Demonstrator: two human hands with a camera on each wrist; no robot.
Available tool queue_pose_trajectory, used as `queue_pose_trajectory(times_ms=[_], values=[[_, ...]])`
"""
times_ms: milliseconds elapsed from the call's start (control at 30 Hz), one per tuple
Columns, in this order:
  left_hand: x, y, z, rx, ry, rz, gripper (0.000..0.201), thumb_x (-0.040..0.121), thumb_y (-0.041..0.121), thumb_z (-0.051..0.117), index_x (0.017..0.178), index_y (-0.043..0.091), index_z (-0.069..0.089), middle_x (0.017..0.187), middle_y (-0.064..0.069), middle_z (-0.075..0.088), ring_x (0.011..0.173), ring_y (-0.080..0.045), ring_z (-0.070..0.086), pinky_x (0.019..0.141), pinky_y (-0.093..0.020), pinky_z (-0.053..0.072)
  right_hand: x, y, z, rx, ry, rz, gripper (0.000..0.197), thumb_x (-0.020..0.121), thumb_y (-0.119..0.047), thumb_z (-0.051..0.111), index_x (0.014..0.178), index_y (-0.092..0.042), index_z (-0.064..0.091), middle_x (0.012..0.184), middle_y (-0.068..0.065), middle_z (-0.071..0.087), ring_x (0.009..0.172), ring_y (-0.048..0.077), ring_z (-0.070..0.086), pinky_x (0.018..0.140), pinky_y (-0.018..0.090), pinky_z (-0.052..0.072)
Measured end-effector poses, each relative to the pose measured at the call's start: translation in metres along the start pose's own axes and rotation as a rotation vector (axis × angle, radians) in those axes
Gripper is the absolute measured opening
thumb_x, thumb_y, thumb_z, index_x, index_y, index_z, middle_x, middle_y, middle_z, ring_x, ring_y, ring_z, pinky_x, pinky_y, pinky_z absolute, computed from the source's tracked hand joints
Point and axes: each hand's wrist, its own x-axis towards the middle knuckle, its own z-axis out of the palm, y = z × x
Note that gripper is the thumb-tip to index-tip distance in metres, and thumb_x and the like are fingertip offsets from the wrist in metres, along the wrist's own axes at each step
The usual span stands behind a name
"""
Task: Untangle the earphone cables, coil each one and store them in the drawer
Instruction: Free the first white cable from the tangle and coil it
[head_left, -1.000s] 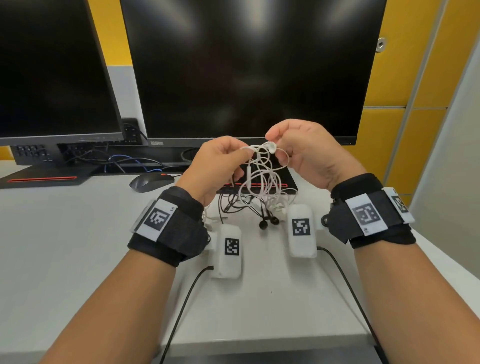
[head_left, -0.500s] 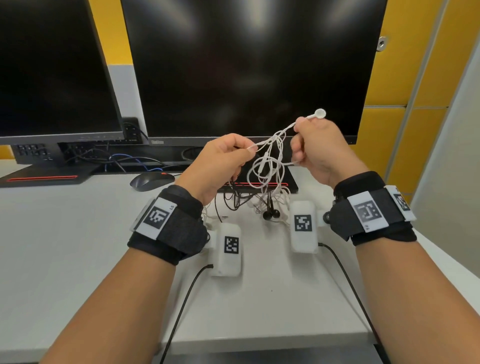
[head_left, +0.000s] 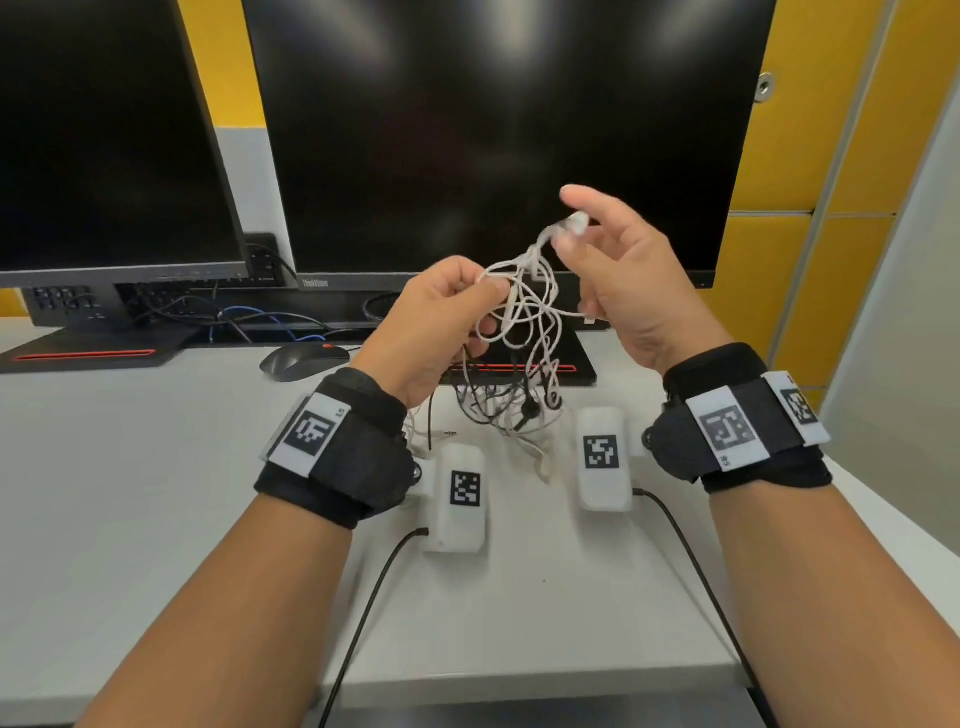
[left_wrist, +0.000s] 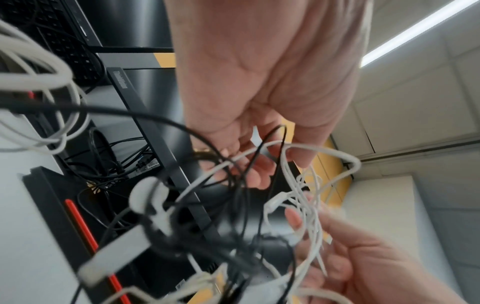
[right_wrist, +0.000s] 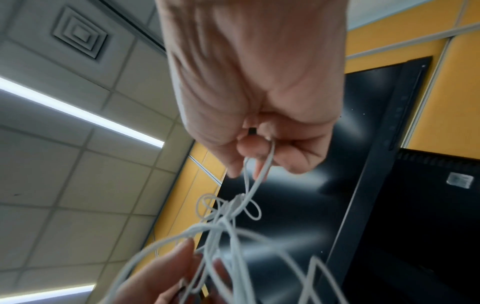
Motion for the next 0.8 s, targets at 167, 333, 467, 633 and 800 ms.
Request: queue_pose_trajectory(times_ms=[167,333,467,633,800], values=[[-0.001,0.005,0.002,-0.150,0.072,0.024,0.015,0.101,0.024,0.046,0.091,0.016,0.052,0.085,0.001,0.064,0.067,-0.007,0.060,0.062,-0.022,0.049,0.006,0.003,-0.007,-0.066,0.127,0.164,0.040,0.092,-0.007,0.050,0.123,-0.030,0.059,0.106,0.010,0.063,0.073,0.022,0.063,0.066,0.030,0.053],[-0.003,0.009,0.007,-0.273,0.023,-0.041,0.030,0.104,0.026,0.035,0.086,0.012,0.056,0.096,-0.012,0.071,0.085,-0.019,0.068,0.076,-0.031,0.058,0.004,-0.006,0.004,-0.111,0.024,0.163,0.030,0.089,-0.009,0.049,0.088,-0.032,0.067,0.098,-0.015,0.059,0.094,0.002,0.054,0.076,0.025,0.045],[-0.007,0.009,0.010,-0.283,-0.076,-0.037,0.038,0.103,0.042,0.032,0.119,0.019,0.058,0.119,-0.005,0.065,0.108,-0.020,0.064,0.084,-0.037,0.057,-0.003,-0.005,0.003,-0.105,-0.126,0.087,0.016,0.092,-0.030,0.060,0.097,-0.021,0.072,0.095,-0.011,0.069,0.093,-0.001,0.061,0.075,0.020,0.042],[-0.010,0.009,0.008,-0.239,-0.124,-0.029,0.049,0.099,0.055,0.024,0.142,0.037,0.037,0.140,0.001,0.046,0.120,-0.016,0.055,0.093,-0.036,0.052,-0.002,0.004,0.002,-0.271,-0.301,0.068,0.018,0.084,-0.042,0.070,0.096,-0.029,0.075,0.099,-0.010,0.072,0.104,0.004,0.062,0.100,0.038,0.046],[-0.009,0.008,0.009,-0.256,-0.075,-0.019,0.053,0.099,0.056,0.018,0.141,0.033,0.040,0.137,-0.001,0.045,0.111,-0.008,0.054,0.092,-0.031,0.048,-0.004,0.003,0.005,-0.245,-0.381,0.093,0.009,0.088,-0.021,0.068,0.080,-0.017,0.069,0.079,0.000,0.070,0.080,0.012,0.065,0.089,0.036,0.053]])
